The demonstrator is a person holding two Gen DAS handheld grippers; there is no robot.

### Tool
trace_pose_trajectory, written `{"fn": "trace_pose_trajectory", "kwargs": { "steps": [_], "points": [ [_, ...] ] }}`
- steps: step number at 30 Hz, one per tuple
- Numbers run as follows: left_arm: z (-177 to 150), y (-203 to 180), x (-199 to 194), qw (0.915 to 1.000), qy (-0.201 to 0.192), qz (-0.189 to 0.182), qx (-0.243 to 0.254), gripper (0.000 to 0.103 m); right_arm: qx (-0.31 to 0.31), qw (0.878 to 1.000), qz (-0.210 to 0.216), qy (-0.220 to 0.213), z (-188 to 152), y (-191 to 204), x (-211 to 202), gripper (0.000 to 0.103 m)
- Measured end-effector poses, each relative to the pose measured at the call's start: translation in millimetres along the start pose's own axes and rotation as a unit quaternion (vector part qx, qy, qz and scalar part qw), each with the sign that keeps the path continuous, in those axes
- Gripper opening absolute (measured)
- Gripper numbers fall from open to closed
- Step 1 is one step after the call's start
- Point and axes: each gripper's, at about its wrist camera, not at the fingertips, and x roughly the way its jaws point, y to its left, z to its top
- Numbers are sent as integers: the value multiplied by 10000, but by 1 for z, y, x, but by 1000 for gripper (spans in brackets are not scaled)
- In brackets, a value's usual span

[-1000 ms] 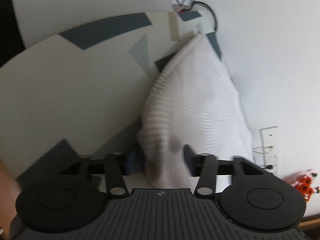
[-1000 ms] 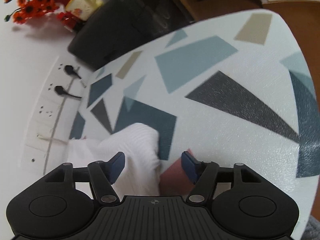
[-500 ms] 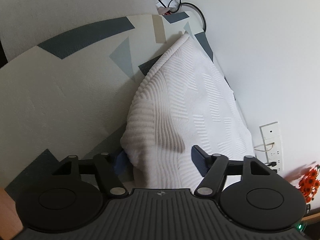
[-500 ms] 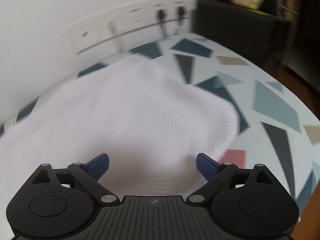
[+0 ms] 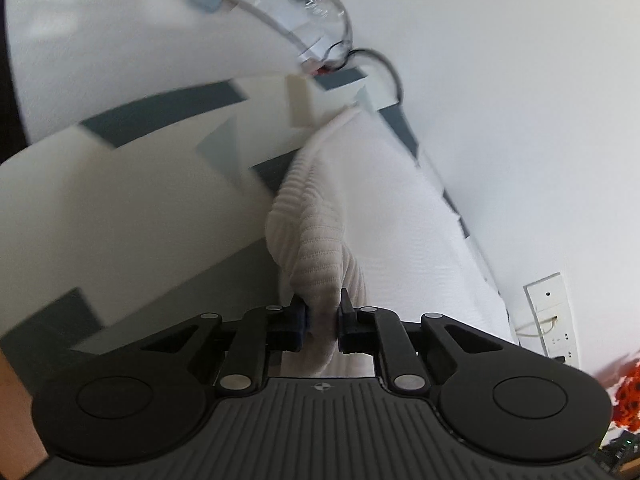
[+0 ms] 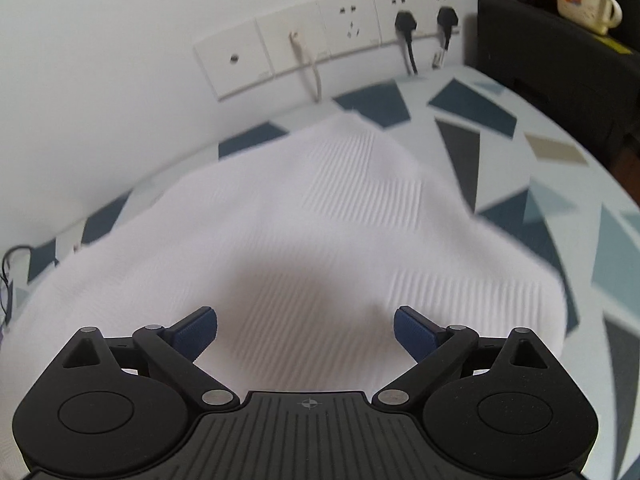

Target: Fold clothes

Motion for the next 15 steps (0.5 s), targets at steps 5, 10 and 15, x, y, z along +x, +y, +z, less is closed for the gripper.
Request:
{"fn": "trace_pose_trajectory", "kwargs": {
  "steps": [5, 10, 15],
  "points": [
    [-15, -102, 6, 9945, -313, -256, 964, 11, 424, 9988, 237, -12, 46, -53, -7, 96],
    [-87, -254, 31, 9632, -59, -1027, 2483, 11, 869, 9956, 320, -133, 79, -125, -10, 96],
    [-213, -357, 75, 8953, 1046, -1811, 3934, 12, 1662, 9856, 236, -213, 85, -209, -14, 96]
  ]
}}
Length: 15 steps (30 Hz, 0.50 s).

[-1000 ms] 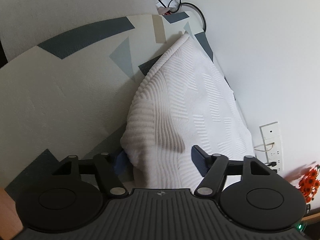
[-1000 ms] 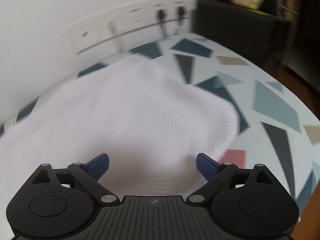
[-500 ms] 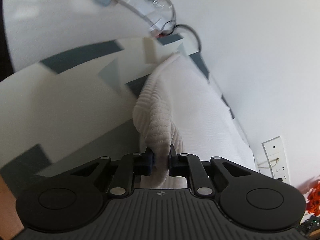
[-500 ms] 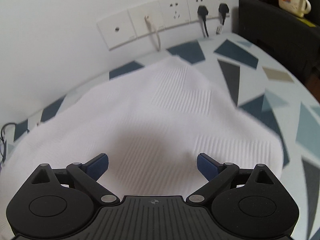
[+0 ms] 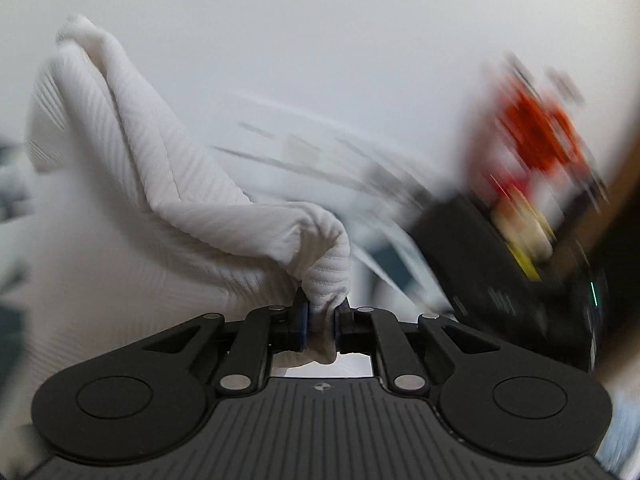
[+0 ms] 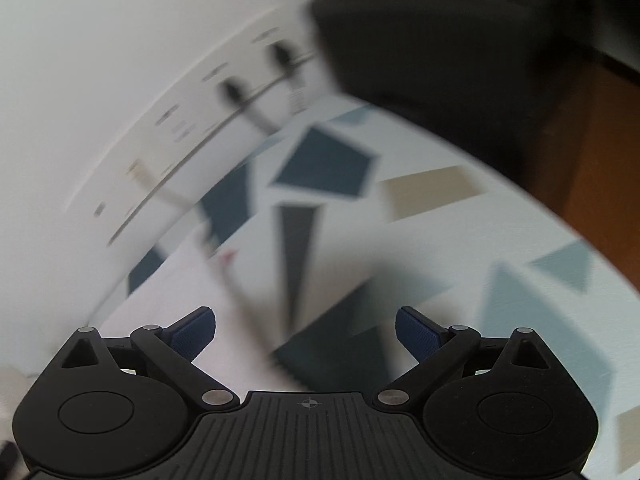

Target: Fold clothes

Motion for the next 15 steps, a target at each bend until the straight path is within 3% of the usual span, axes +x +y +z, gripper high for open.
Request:
{"fn": "trace_pose_trajectory", "kwargs": {
  "steps": [2, 5, 7, 9, 12, 15],
  "points": [
    [-19, -38, 40, 9967, 549, -371, 468, 15, 88, 9999, -127, -42, 8, -26, -5, 96],
    [-46, -63, 73, 9886, 1189, -374, 843, 21, 134, 9996, -253, 2, 15, -57, -10, 95],
    [-50, -67, 66, 9885, 1077, -390, 986, 31, 133, 9998, -80, 118, 16, -67, -13, 95],
    [-47, -62, 41, 9902, 691, -334, 1170, 67, 2, 9993, 262, 259, 15, -69, -17, 94],
    [-43, -48, 2, 9892, 91, 32, 1466, 73, -315, 9947, 810, 548, 8, -62, -21, 94],
    [-46, -23, -24, 9854, 120, 675, 1562, 73, -660, 9861, 1201, 940, -9, -50, -19, 94]
  ]
}}
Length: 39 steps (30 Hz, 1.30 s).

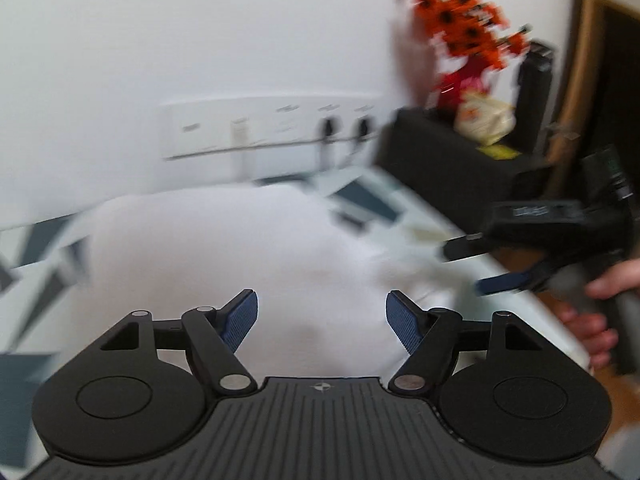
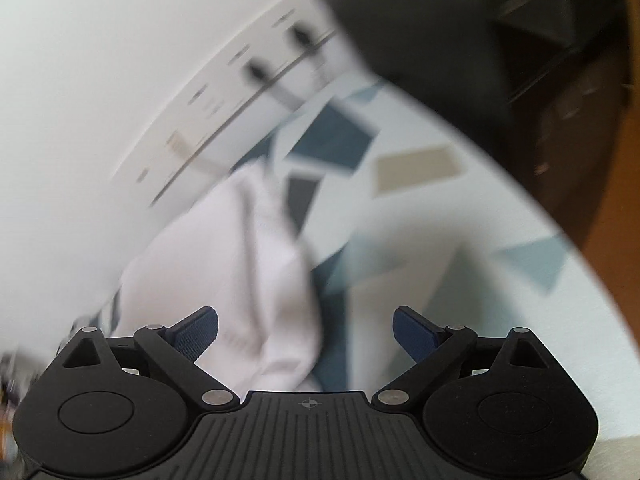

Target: Fold clothes

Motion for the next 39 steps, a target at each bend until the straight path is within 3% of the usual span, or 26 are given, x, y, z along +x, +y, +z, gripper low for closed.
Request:
{"fn": "trace_pose_trajectory", "kwargs": {
  "steps": [2, 4, 7, 10, 13, 16, 17, 18, 20, 21, 24, 26, 28, 30, 33, 34, 37, 38, 39],
  "points": [
    [-18, 21, -6, 9989, 306, 353, -80, 73, -159, 9996, 115, 204, -13, 9, 8, 92],
    [-38, 32, -11, 9964, 636, 538, -160, 73, -331, 9992, 104, 188, -23, 20, 12, 80],
    [-61, 33, -7, 9932, 915, 725, -5, 73, -538, 9980, 68, -328, -27, 36, 0, 75],
    [-78, 29, -1, 9900, 1034, 933, 223, 73, -905, 9934, 408, -570, -24, 52, -11, 76],
    [-88, 32, 2, 9895, 1060, 953, 227, 73, -1254, 9912, 415, 16, -24, 64, 5, 78],
    [-94, 34, 5, 9896, 1059, 941, 255, 77, -1497, 9866, -51, 655, -38, 70, 31, 78],
    [-96, 35, 6, 9896, 1056, 939, 264, 78, -1572, 9844, -241, 753, -43, 71, 37, 67],
    [-98, 36, 6, 9895, 1054, 952, 279, 78, -1592, 9834, -335, 799, -47, 72, 40, 38],
    [-100, 40, 6, 9892, 1048, 982, 277, 78, -1427, 9872, -165, 697, -46, 72, 35, 12],
    [-100, 42, 6, 9892, 1045, 997, 257, 78, -1338, 9893, -26, 585, -44, 73, 29, 8],
    [-100, 53, 4, 9876, 1031, 1184, 8, 77, -1255, 9900, 613, -167, -36, 80, -6, 5],
    [-100, 63, 5, 9860, 1054, 1280, -188, 77, -1188, 9891, 762, -430, -29, 76, -21, 4],
    [-101, 72, 5, 9858, 1096, 1217, -378, 74, -799, 9944, 674, -132, -26, 53, -14, 4],
    [-104, 77, 3, 9853, 1157, 1169, -460, 62, -424, 9977, 494, 193, -26, 30, -4, 5],
    [-109, 86, -3, 9850, 1211, 1046, -643, 52, -227, 9979, -488, 355, -43, -4, 14, 11],
    [-110, 89, -5, 9845, 1242, 1019, -701, 52, -119, 9970, -699, 318, -47, -13, 15, 9],
    [-109, 88, -11, 9841, 1429, 877, -588, 62, 452, 9974, -556, 53, -52, -30, -1, 20],
    [-107, 88, -12, 9839, 1515, 774, -547, 72, 562, 9973, -464, 12, -53, -32, -6, 29],
    [-105, 89, -15, 9844, 1550, 634, -541, 74, 609, 9975, -353, 9, -54, -31, -10, 40]
  ]
}}
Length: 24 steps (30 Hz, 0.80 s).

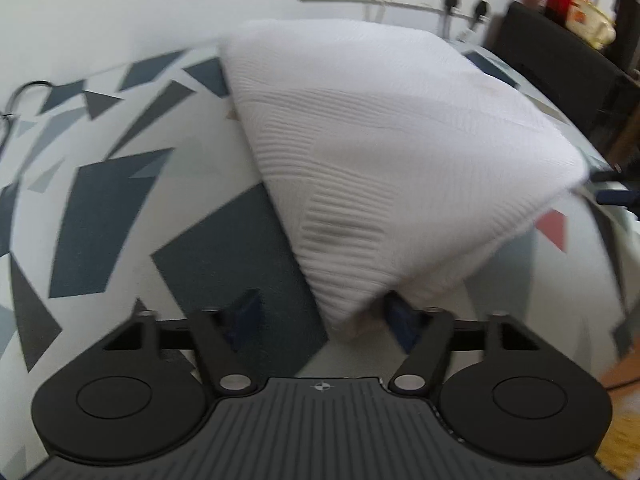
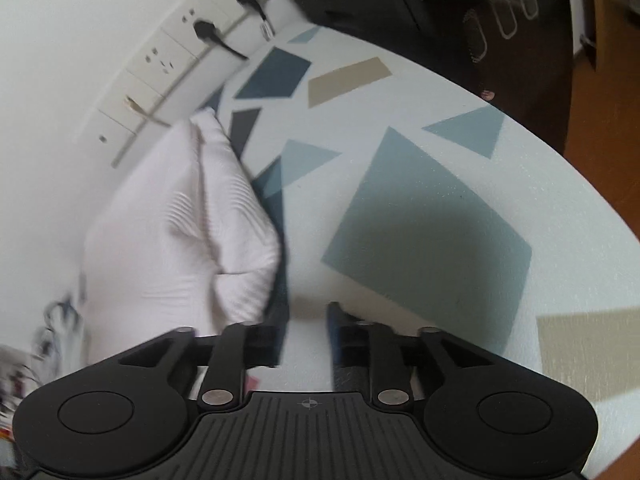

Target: Fold clothes

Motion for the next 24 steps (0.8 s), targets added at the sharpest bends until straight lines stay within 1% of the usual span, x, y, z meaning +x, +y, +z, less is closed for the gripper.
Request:
{"fn": "trace_pose_trajectory", "kwargs": {
  "steps": [1, 2, 3, 4, 5, 7, 9, 10, 12, 13, 14, 16, 17, 18, 19, 20, 21, 22, 23, 24],
  "points": [
    [2, 3, -5, 9999, -55, -114, -25, 74, 54, 9999, 121, 35, -3, 3, -3, 46],
    [5, 6, -10, 9997, -117, -227, -53, 74, 108, 9996, 242, 71, -6, 5, -5, 55],
    [9, 11, -16, 9991, -173, -356, -136, 77, 162, 9992, 362, 103, -10, 9, -6, 62],
    [15, 17, -20, 9981, -278, -459, -314, 80, 215, 9985, 481, 131, -16, 14, -6, 63],
    [21, 24, -24, 9964, -386, -560, -499, 85, 268, 9977, 601, 158, -22, 20, -5, 62],
    [39, 44, -20, 9903, -513, -758, -1049, 87, 294, 9970, 690, 189, -34, 37, 2, 62],
    [62, 61, -5, 9856, -565, -787, -1386, 87, 325, 9973, 610, 248, -44, 51, 16, 63],
    [74, 68, 5, 9854, -638, -720, -1406, 87, 388, 9974, 520, 308, -50, 57, 23, 63],
    [98, 78, 28, 9884, -725, -419, -1270, 87, 552, 9971, 339, 404, -61, 68, 36, 71],
    [109, 83, 42, 9889, -680, -380, -1266, 87, 578, 9974, 276, 333, -66, 73, 39, 75],
    [121, 89, 56, 9893, -630, -352, -1268, 87, 526, 9983, 209, 165, -71, 80, 38, 82],
    [141, 99, 82, 9898, -566, -311, -1270, 87, 410, 9992, -1, 27, -79, 94, 40, 83],
    [151, 103, 93, 9899, -553, -300, -1270, 86, 398, 9992, -83, -64, -82, 98, 42, 80],
    [160, 106, 105, 9900, -540, -290, -1271, 83, 385, 9990, -166, -154, -84, 102, 44, 72],
    [167, 106, 114, 9914, -562, -159, -1175, 83, 372, 9987, -248, -244, -86, 106, 45, 66],
    [174, 105, 122, 9925, -585, -20, -1072, 82, 376, 9982, -329, -339, -89, 109, 47, 57],
    [180, 103, 130, 9932, -607, 35, -995, 82, 411, 9973, -405, -444, -90, 110, 48, 50],
    [186, 103, 138, 9937, -629, -20, -930, 82, 450, 9964, -477, -539, -92, 110, 49, 47],
    [192, 103, 145, 9937, -662, -144, -895, 81, 496, 9954, -541, -616, -93, 109, 50, 40],
    [196, 102, 150, 9924, -795, -289, -898, 66, 541, 9944, -594, -682, -93, 108, 51, 36]
  ]
}}
